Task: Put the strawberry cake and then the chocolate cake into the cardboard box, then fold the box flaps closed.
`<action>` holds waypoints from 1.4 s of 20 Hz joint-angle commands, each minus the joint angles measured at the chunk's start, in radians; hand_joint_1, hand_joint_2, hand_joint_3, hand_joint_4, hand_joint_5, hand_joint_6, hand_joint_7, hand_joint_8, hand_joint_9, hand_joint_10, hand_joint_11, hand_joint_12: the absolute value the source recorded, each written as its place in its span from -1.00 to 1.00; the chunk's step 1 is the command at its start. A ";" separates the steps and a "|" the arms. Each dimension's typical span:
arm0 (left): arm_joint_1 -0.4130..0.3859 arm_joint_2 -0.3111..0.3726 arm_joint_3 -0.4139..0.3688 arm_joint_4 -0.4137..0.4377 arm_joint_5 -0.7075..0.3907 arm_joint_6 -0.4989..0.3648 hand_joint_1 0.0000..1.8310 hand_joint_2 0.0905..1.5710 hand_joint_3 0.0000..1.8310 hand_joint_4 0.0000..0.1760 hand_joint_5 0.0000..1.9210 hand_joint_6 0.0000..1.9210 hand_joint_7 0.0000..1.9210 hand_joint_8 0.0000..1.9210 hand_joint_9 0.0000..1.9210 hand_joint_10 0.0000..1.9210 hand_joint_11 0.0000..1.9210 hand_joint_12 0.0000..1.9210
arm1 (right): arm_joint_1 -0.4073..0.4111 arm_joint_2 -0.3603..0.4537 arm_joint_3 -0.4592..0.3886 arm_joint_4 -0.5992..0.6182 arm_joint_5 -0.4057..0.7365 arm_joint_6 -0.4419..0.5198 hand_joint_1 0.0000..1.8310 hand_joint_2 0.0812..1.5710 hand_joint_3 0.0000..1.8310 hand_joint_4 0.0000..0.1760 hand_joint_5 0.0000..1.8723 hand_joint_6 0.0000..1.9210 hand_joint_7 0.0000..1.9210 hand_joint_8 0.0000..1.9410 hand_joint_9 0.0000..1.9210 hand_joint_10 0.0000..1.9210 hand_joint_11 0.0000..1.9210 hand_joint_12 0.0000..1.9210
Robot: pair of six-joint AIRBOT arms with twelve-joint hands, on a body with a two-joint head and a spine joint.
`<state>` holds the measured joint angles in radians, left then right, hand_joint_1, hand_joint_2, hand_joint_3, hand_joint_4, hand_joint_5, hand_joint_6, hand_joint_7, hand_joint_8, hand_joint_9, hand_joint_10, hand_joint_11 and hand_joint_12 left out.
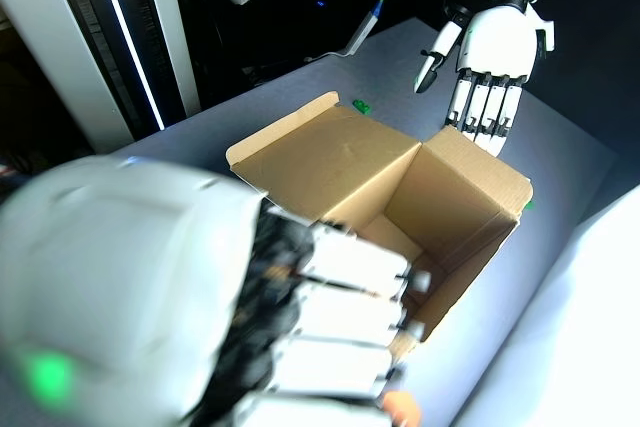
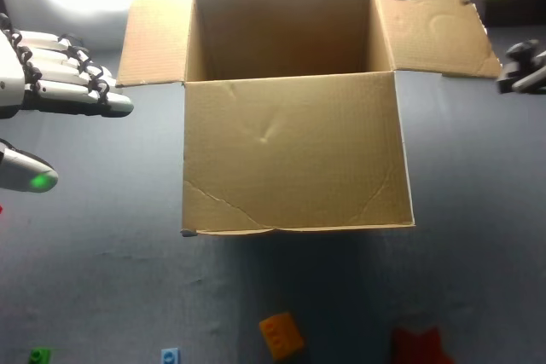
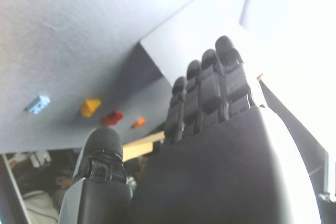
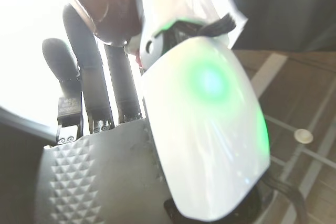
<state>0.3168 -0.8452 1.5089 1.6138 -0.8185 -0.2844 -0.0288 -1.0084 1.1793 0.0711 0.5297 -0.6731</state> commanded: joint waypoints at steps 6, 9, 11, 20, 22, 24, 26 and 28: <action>-0.005 0.006 -0.003 -0.070 -0.003 0.000 -1.00 0.64 -1.00 -0.67 -0.90 -0.99 -0.86 -1.00 -0.87 -0.99 -1.00 -0.45 | 0.004 -0.081 0.008 0.027 0.114 -0.072 0.28 0.52 -1.00 -0.91 -0.10 0.25 -0.22 0.44 -0.41 0.41 -0.74 0.90; -0.005 0.005 -0.004 -0.070 -0.003 0.000 -1.00 0.64 -1.00 -0.69 -0.91 -1.00 -0.89 -1.00 -0.89 -1.00 -1.00 -0.47 | -0.022 -0.132 0.032 0.088 0.125 -0.114 0.29 0.50 -1.00 -1.00 -0.05 0.19 -0.20 0.41 -0.38 0.42 -0.69 0.87; -0.005 0.005 -0.005 -0.071 -0.003 0.000 -1.00 0.64 -1.00 -0.70 -0.92 -1.00 -0.89 -1.00 -0.90 -1.00 -1.00 -0.45 | -0.035 -0.160 0.054 0.093 0.122 -0.121 0.30 0.50 -1.00 -1.00 -0.02 0.13 -0.21 0.45 -0.39 0.44 -0.73 0.92; -0.004 0.002 -0.005 -0.076 0.002 0.000 -1.00 0.65 -1.00 -0.69 -0.91 -1.00 -0.88 -1.00 -0.90 -0.99 -1.00 -0.52 | -0.089 -0.208 0.099 0.118 0.129 -0.122 0.29 0.53 -1.00 -1.00 -0.06 0.13 -0.26 0.58 -0.50 0.55 -0.75 0.95; -0.004 0.000 -0.005 -0.079 0.005 0.000 -1.00 0.65 -1.00 -0.71 -0.90 -1.00 -0.86 -0.99 -0.88 -0.99 -1.00 -0.50 | -0.090 -0.207 0.099 0.118 0.129 -0.122 0.26 0.56 -1.00 -1.00 -0.18 0.25 -0.26 0.56 -0.56 0.52 -0.80 1.00; -0.004 -0.002 -0.005 -0.080 0.006 0.000 -1.00 0.65 -1.00 -0.74 -0.92 -1.00 -0.88 -1.00 -0.90 -1.00 -1.00 -0.53 | -0.093 -0.206 0.099 0.118 0.132 -0.122 0.17 0.43 -1.00 -1.00 -0.48 -0.47 -0.35 -0.62 -0.53 0.13 -0.89 0.90; -0.004 -0.003 -0.005 -0.081 0.007 0.000 -1.00 0.64 -1.00 -0.70 -0.93 -1.00 -0.89 -1.00 -0.90 -1.00 -1.00 -0.51 | -0.093 -0.205 0.099 0.118 0.133 -0.122 0.12 0.38 -1.00 -1.00 -0.49 -0.75 -0.31 -0.92 -0.47 -0.18 -0.93 0.84; -0.004 -0.003 -0.002 -0.082 0.008 0.000 -1.00 0.65 -1.00 -0.66 -0.95 -1.00 -0.90 -1.00 -0.91 -1.00 -1.00 -0.56 | -0.093 -0.204 0.099 0.118 0.133 -0.122 0.05 0.34 -1.00 -1.00 -0.70 -0.96 -0.59 -1.00 -0.63 -0.49 -1.00 0.67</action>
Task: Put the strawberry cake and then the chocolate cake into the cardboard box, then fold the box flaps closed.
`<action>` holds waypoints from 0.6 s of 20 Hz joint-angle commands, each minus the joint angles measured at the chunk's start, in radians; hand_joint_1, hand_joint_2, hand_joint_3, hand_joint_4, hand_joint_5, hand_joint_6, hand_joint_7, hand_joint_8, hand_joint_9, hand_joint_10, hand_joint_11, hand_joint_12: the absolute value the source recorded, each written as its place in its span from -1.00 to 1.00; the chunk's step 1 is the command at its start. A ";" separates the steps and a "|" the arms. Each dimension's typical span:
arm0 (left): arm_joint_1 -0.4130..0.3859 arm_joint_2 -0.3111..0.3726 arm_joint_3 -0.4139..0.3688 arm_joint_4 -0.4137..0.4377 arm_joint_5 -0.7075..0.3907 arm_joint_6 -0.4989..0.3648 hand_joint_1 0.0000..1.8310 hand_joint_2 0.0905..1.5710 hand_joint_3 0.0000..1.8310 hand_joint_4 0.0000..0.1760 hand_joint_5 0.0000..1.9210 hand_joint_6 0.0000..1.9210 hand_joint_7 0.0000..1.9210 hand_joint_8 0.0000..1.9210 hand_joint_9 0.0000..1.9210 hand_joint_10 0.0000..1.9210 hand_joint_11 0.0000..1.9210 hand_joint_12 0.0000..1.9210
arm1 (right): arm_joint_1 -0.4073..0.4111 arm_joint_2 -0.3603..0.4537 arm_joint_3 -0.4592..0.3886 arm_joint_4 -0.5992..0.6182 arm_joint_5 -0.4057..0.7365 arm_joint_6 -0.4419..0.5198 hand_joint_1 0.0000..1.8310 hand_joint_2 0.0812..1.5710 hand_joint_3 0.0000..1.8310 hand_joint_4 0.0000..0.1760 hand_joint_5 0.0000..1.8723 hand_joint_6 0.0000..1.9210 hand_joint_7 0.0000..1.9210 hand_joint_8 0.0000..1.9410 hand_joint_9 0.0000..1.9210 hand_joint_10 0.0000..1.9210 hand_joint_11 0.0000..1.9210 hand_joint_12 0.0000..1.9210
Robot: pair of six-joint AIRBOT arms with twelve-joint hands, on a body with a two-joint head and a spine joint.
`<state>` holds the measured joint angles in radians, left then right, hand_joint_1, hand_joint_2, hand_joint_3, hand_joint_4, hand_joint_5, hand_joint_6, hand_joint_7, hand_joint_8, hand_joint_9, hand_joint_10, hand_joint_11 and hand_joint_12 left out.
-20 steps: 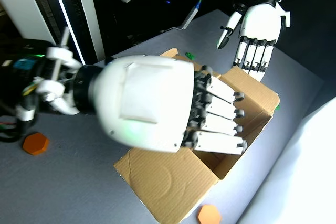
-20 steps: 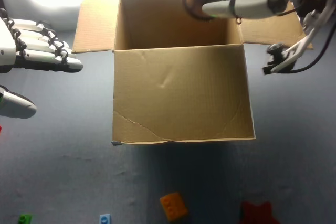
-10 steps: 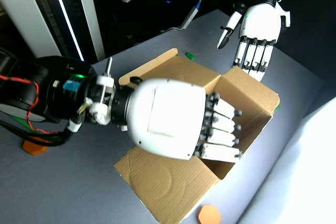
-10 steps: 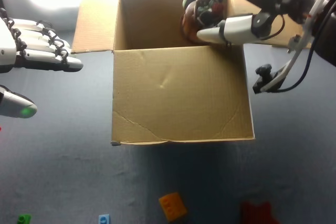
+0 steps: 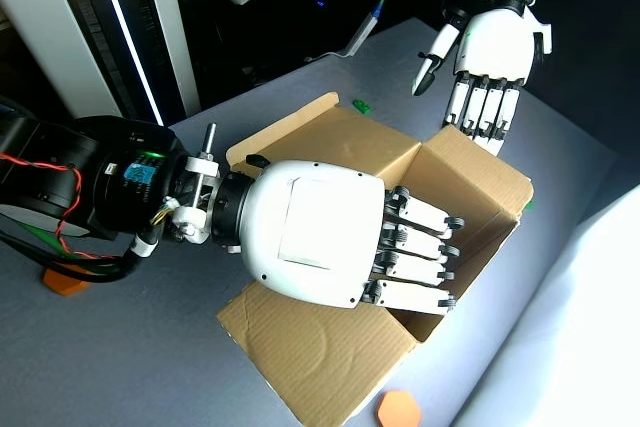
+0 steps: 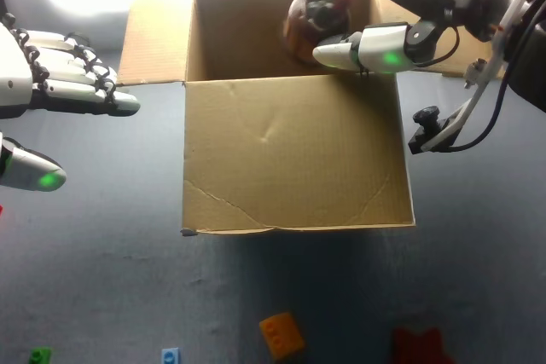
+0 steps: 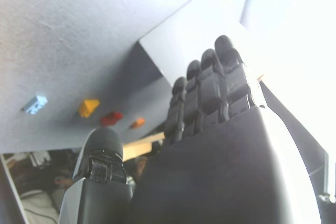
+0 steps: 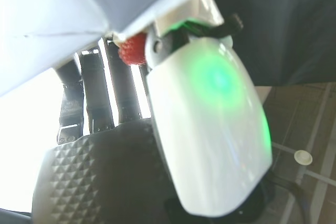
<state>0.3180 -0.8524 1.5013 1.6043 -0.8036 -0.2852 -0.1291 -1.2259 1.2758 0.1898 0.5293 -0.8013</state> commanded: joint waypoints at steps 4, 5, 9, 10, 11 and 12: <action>-0.005 0.002 0.010 -0.074 -0.006 0.001 -1.00 0.65 -1.00 -0.58 -0.93 -0.99 -0.89 -1.00 -0.90 -1.00 -1.00 -0.55 | 0.008 0.022 0.002 -0.001 0.133 0.006 0.05 0.23 -1.00 -0.96 -0.92 -1.00 -0.83 -1.00 -0.80 -0.90 -1.00 0.04; -0.005 0.002 0.010 -0.074 -0.005 0.001 -1.00 0.65 -1.00 -0.52 -0.93 -1.00 -0.90 -1.00 -0.91 -1.00 -1.00 -0.58 | 0.009 0.030 -0.001 -0.001 0.133 0.006 0.03 0.21 -1.00 -0.98 -0.92 -1.00 -0.82 -1.00 -0.81 -0.93 -1.00 -0.07; -0.005 -0.003 0.023 -0.085 -0.004 0.002 -1.00 0.65 -1.00 -0.55 -0.94 -1.00 -0.89 -1.00 -0.89 -0.99 -1.00 -0.56 | 0.018 0.087 -0.040 -0.001 0.127 0.008 0.05 0.18 -1.00 -1.00 -0.93 -0.99 -0.82 -0.99 -0.83 -0.98 -1.00 -0.32; -0.005 -0.005 0.032 -0.096 -0.004 0.002 -1.00 0.64 -1.00 -0.52 -0.93 -1.00 -0.88 -1.00 -0.89 -0.99 -1.00 -0.51 | 0.023 0.117 -0.063 -0.002 0.125 0.007 0.05 0.19 -1.00 -0.96 -0.93 -0.99 -0.81 -0.99 -0.84 -0.99 -1.00 -0.41; -0.006 -0.007 0.040 -0.106 -0.004 0.002 -1.00 0.64 -1.00 -0.49 -0.92 -0.99 -0.87 -1.00 -0.88 -0.99 -1.00 -0.50 | 0.030 0.143 -0.082 -0.002 0.111 0.007 0.00 0.21 -1.00 -0.97 -0.94 -1.00 -0.83 -1.00 -0.85 -0.99 -1.00 -0.46; -0.013 -0.009 0.050 -0.113 -0.004 0.002 -1.00 0.64 -1.00 -0.49 -0.91 -0.99 -0.87 -1.00 -0.88 -0.99 -1.00 -0.48 | 0.035 0.176 -0.104 -0.002 0.096 0.007 -0.04 0.22 -1.00 -0.99 -0.93 -1.00 -0.83 -1.00 -0.84 -0.99 -1.00 -0.43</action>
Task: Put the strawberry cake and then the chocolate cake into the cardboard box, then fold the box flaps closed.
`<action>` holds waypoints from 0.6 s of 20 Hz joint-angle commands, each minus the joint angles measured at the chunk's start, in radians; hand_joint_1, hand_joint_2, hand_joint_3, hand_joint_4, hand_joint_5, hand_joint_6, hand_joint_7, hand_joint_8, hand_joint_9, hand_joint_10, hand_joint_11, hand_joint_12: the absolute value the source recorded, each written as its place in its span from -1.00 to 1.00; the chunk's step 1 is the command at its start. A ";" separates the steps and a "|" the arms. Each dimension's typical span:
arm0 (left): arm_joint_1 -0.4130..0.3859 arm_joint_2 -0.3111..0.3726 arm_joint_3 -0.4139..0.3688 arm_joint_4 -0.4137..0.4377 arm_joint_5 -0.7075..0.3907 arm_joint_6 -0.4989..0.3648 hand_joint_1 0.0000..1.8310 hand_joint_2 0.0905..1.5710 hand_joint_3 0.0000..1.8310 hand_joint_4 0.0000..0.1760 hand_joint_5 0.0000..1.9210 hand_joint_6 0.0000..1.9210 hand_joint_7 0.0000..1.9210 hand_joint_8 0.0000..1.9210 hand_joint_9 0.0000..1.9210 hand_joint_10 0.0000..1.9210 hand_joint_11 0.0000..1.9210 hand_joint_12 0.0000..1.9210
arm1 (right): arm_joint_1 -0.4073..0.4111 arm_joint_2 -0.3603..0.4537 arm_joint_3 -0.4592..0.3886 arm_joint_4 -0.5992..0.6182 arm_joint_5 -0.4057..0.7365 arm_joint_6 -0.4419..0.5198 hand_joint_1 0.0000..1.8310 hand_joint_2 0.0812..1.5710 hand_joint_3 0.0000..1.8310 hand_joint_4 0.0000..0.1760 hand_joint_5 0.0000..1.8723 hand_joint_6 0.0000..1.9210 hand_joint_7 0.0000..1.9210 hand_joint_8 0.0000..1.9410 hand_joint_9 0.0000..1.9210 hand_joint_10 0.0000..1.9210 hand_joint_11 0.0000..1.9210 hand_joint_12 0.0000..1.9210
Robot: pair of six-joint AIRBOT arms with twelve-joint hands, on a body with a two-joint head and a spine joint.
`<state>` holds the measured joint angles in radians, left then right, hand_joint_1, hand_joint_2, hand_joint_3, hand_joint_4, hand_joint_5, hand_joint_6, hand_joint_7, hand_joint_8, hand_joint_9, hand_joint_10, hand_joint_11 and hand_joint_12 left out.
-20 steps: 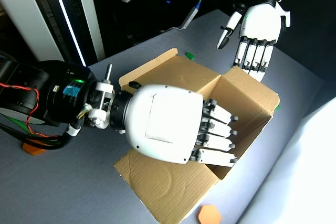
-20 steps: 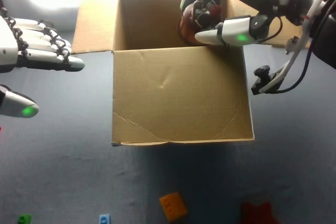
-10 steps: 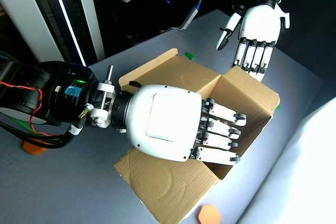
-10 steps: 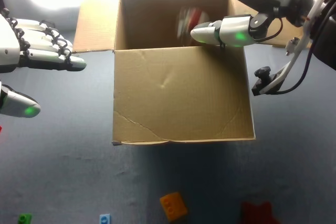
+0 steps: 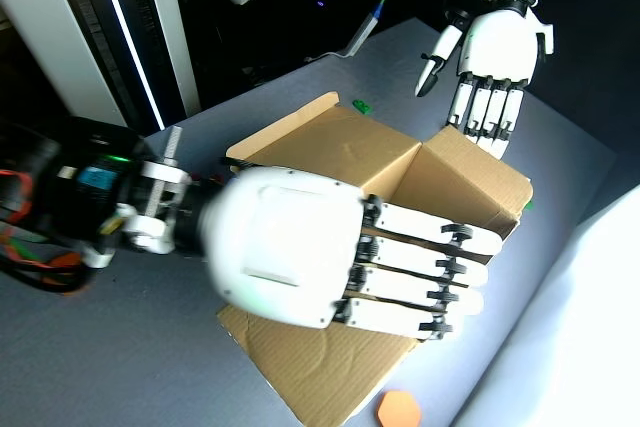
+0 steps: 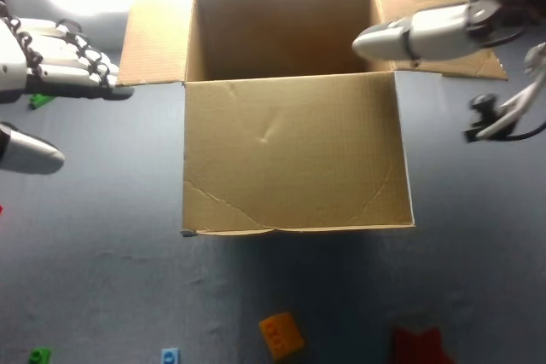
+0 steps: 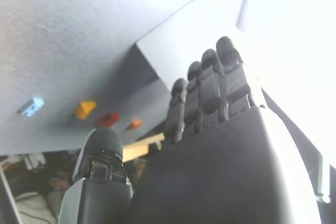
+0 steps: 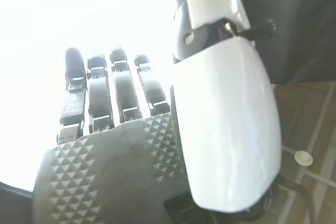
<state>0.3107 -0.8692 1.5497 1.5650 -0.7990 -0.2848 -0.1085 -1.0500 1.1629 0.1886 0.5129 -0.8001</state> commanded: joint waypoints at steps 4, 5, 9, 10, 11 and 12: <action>-0.062 -0.001 0.041 -0.073 -0.018 0.001 -1.00 0.64 -1.00 -0.51 -0.90 -1.00 -0.88 -1.00 -0.89 -1.00 -1.00 -0.53 | -0.038 0.150 -0.082 -0.002 0.097 -0.003 -0.29 0.29 -0.99 -1.00 -0.89 -0.99 -0.82 -1.00 -0.80 -0.99 -1.00 -0.25; -0.087 -0.004 0.049 -0.058 -0.021 -0.006 -1.00 0.64 -1.00 -0.56 -0.89 -1.00 -0.86 -1.00 -0.88 -0.99 -1.00 -0.49 | -0.067 0.192 -0.107 -0.002 0.098 -0.025 -0.44 0.35 -0.98 -1.00 -0.91 -1.00 -0.84 -1.00 -0.82 -0.99 -1.00 -0.28; -0.175 -0.005 0.047 -0.003 -0.036 -0.024 -1.00 0.65 -1.00 -0.57 -0.90 -1.00 -0.86 -1.00 -0.86 -0.99 -1.00 -0.46 | -0.145 0.283 -0.125 0.022 0.086 -0.061 -0.92 0.52 -0.98 -1.00 -0.95 -1.00 -0.90 -1.00 -0.88 -1.00 -1.00 -0.49; -0.193 -0.005 0.044 0.012 -0.038 -0.028 -1.00 0.64 -1.00 -0.47 -0.90 -1.00 -0.86 -1.00 -0.85 -0.99 -1.00 -0.47 | -0.153 0.296 -0.124 0.037 0.085 -0.076 -0.96 0.56 -0.99 -1.00 -0.97 -1.00 -0.92 -1.00 -0.90 -1.00 -1.00 -0.58; -0.208 -0.004 0.042 0.027 -0.041 -0.028 -1.00 0.64 -1.00 -0.48 -0.90 -1.00 -0.85 -1.00 -0.84 -0.99 -1.00 -0.45 | -0.163 0.305 -0.123 0.038 0.084 -0.087 -0.99 0.56 -0.99 -1.00 -0.99 -1.00 -0.93 -1.00 -0.91 -1.00 -1.00 -0.60; -0.205 -0.003 0.044 0.042 -0.041 -0.028 -1.00 0.64 -1.00 -0.50 -0.89 -1.00 -0.85 -1.00 -0.83 -0.99 -1.00 -0.43 | -0.178 0.312 -0.121 0.038 0.083 -0.105 -1.00 0.56 -0.99 -1.00 -0.99 -1.00 -0.93 -1.00 -0.91 -1.00 -1.00 -0.60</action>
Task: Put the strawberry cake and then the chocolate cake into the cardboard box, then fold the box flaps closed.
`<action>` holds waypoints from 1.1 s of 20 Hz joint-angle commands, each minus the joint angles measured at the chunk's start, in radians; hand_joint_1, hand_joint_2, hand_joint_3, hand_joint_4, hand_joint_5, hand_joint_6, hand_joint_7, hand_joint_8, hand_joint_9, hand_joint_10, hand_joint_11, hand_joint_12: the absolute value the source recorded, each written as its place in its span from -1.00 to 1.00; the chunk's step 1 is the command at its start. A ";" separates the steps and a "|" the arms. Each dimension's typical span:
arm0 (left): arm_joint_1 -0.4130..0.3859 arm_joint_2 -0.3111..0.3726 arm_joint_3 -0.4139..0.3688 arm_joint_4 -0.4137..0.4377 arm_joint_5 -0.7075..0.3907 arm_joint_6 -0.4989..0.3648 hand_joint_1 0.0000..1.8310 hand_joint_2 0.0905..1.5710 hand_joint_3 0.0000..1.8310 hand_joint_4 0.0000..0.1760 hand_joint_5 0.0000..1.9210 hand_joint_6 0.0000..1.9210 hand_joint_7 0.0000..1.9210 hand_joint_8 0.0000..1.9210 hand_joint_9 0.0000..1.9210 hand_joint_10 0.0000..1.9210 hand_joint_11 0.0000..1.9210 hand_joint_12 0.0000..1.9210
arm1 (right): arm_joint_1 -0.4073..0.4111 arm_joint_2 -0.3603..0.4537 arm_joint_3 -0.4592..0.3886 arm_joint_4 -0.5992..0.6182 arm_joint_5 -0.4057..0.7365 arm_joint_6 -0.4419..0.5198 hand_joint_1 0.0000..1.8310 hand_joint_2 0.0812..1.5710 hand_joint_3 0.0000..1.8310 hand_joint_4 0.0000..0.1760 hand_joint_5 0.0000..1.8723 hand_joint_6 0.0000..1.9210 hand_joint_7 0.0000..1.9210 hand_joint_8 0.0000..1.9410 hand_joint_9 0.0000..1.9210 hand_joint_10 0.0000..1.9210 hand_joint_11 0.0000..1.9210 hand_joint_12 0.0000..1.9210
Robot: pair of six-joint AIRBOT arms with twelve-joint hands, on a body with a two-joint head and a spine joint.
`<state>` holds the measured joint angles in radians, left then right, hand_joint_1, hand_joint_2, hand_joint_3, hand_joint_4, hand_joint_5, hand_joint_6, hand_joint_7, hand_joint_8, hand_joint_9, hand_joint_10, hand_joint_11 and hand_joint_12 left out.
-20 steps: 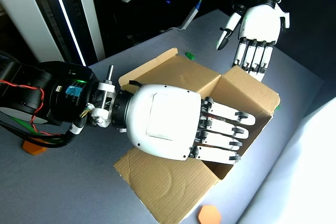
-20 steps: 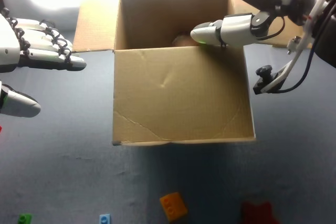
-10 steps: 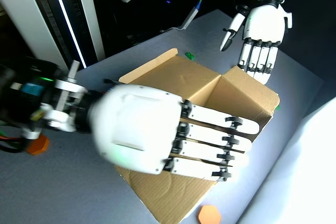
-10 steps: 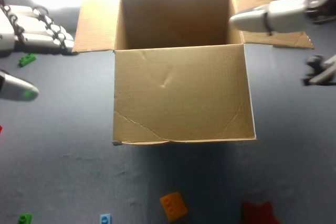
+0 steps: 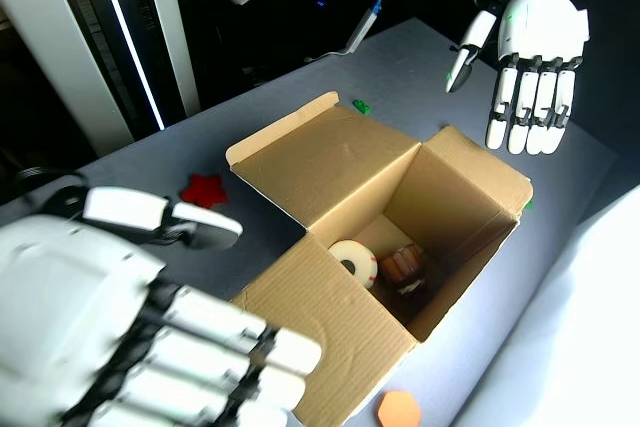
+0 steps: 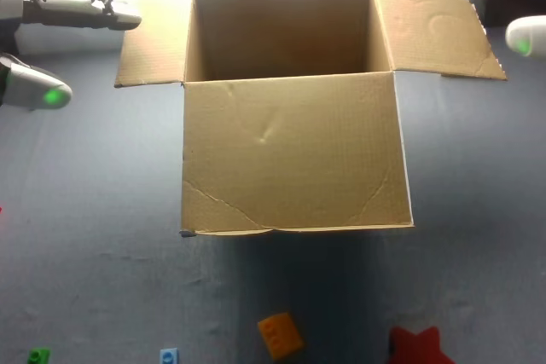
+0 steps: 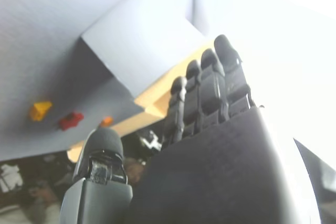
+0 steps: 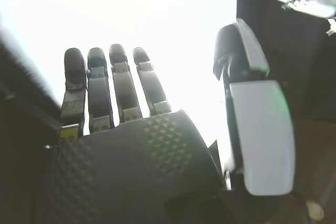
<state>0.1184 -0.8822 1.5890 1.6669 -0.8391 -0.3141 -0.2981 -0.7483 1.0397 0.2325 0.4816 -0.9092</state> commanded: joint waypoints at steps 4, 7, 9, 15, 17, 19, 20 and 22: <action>0.037 0.003 0.035 -0.053 0.008 0.001 -1.00 0.66 -1.00 -0.45 -0.93 -1.00 -0.91 -1.00 -0.91 -1.00 -1.00 -0.57 | -0.002 0.012 0.004 0.045 0.098 -0.055 -0.96 0.58 -1.00 -1.00 -0.96 -0.99 -0.89 -0.99 -0.88 -0.98 -1.00 -0.51; 0.059 0.002 0.032 -0.053 0.008 0.004 -1.00 0.66 -1.00 -0.59 -0.91 -1.00 -0.87 -0.99 -0.89 -0.99 -1.00 -0.48 | -0.001 0.007 0.004 0.047 0.098 -0.055 -0.95 0.63 -1.00 -1.00 -0.98 -0.99 -0.87 -1.00 -0.86 -0.98 -1.00 -0.68; 0.076 0.001 0.031 -0.053 0.009 0.008 -1.00 0.67 -1.00 -0.74 -0.91 -0.99 -0.87 -1.00 -0.89 -0.99 -1.00 -0.50 | -0.001 0.004 0.004 0.047 0.102 -0.055 -0.94 0.63 -1.00 -1.00 -0.93 -0.98 -0.86 -1.00 -0.86 -0.98 -1.00 -0.61; 0.168 -0.020 0.024 -0.120 0.013 0.036 -1.00 0.65 -1.00 -0.77 -0.91 -1.00 -0.85 -0.99 -0.86 -0.99 -1.00 -0.44 | -0.001 0.001 0.004 0.063 0.106 -0.055 -0.99 0.59 -1.00 -1.00 -0.97 -1.00 -0.92 -1.00 -0.89 -1.00 -1.00 -0.70; 0.180 -0.026 0.012 -0.155 0.013 0.036 -1.00 0.64 -1.00 -0.79 -0.93 -1.00 -0.87 -0.99 -0.88 -1.00 -1.00 -0.47 | -0.001 0.001 0.004 0.103 0.102 -0.061 -0.93 0.57 -1.00 -1.00 -0.96 -1.00 -0.89 -1.00 -0.88 -0.99 -1.00 -0.59; 0.170 -0.027 0.003 -0.184 0.008 0.036 -1.00 0.66 -1.00 -0.93 -0.91 -0.99 -0.85 -0.99 -0.85 -0.99 -1.00 -0.44 | -0.002 -0.003 0.004 0.103 0.095 -0.077 -0.91 0.59 -1.00 -1.00 -0.96 -0.99 -0.86 -0.99 -0.87 -0.99 -1.00 -0.63; 0.155 -0.028 0.001 -0.184 0.008 0.036 -1.00 0.66 -1.00 -1.00 -0.91 -0.99 -0.84 -0.99 -0.83 -0.99 -1.00 -0.38 | -0.002 -0.004 0.004 0.103 0.087 -0.080 -0.97 0.60 -1.00 -1.00 -0.96 -1.00 -0.85 -0.99 -0.86 -0.99 -1.00 -0.58; 0.128 -0.030 0.003 -0.184 0.003 0.036 -1.00 0.66 -1.00 -1.00 -0.91 -0.99 -0.83 -0.99 -0.82 -0.98 -1.00 -0.36 | -0.002 -0.005 0.004 0.103 0.079 -0.091 -0.94 0.62 -1.00 -1.00 -0.95 -0.99 -0.85 -1.00 -0.86 -0.99 -1.00 -0.63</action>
<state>0.2501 -0.9188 1.5883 1.5547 -0.8227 -0.2813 -0.3088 -0.7650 1.0386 0.3367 0.4469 -1.0012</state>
